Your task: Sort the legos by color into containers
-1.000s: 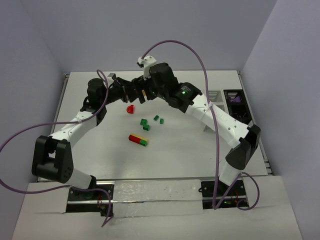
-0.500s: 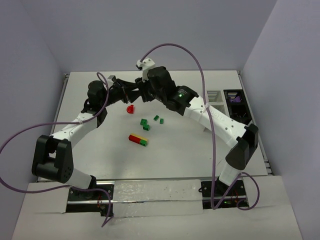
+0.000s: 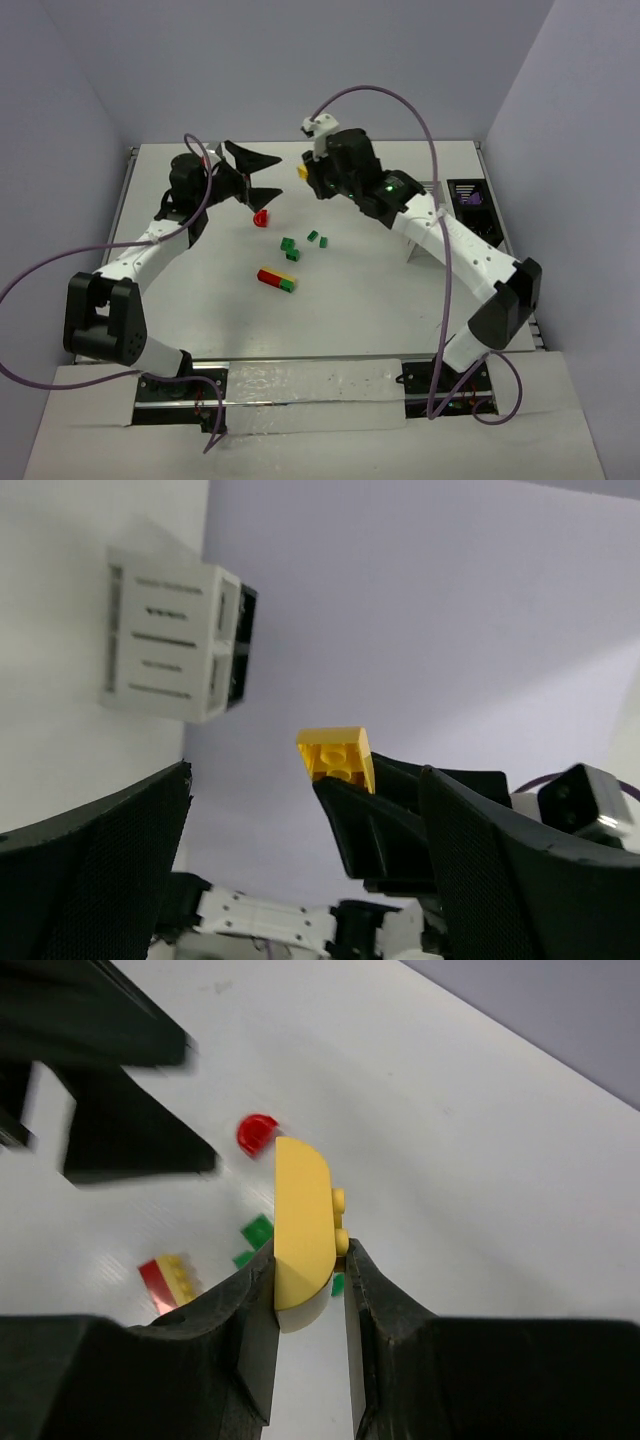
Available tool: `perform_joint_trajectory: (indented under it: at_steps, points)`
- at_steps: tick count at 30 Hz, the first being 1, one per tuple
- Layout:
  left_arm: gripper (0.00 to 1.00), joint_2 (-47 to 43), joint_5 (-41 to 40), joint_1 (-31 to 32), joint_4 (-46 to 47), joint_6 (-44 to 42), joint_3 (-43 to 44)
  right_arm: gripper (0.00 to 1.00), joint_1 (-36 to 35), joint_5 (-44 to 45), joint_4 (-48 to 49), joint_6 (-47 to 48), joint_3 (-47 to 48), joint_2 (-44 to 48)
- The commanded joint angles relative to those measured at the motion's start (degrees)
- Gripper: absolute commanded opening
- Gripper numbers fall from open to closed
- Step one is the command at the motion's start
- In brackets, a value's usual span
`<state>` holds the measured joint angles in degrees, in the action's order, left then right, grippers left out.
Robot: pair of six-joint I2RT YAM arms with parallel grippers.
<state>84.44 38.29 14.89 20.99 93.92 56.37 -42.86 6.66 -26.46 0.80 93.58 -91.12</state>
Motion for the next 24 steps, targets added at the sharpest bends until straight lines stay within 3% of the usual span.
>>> perform_joint_trajectory:
  at_steps: [1,7,10,17,24]
  points:
    - [0.99,-2.5,-4.5,-2.7,-14.1,-23.2,8.7,0.0,8.0,-6.5,-4.4,4.6,-4.0,9.7]
    - [0.99,-4.4,-13.2,-1.6,-29.6,-58.3,16.5,0.0,26.6,-17.0,-14.8,19.0,-13.4,20.6]
    - [0.99,-5.7,-18.1,0.5,-33.1,-69.5,17.4,0.0,35.6,-19.0,-19.6,25.4,-14.3,23.1]
    - [0.99,-6.2,-25.6,5.0,-40.6,-86.6,20.4,0.0,52.1,-18.7,-33.7,38.3,-10.5,20.6]
    - [0.99,-6.1,-23.3,6.5,-44.3,-92.7,20.6,0.0,59.9,-15.4,-40.8,46.1,-0.9,9.5]
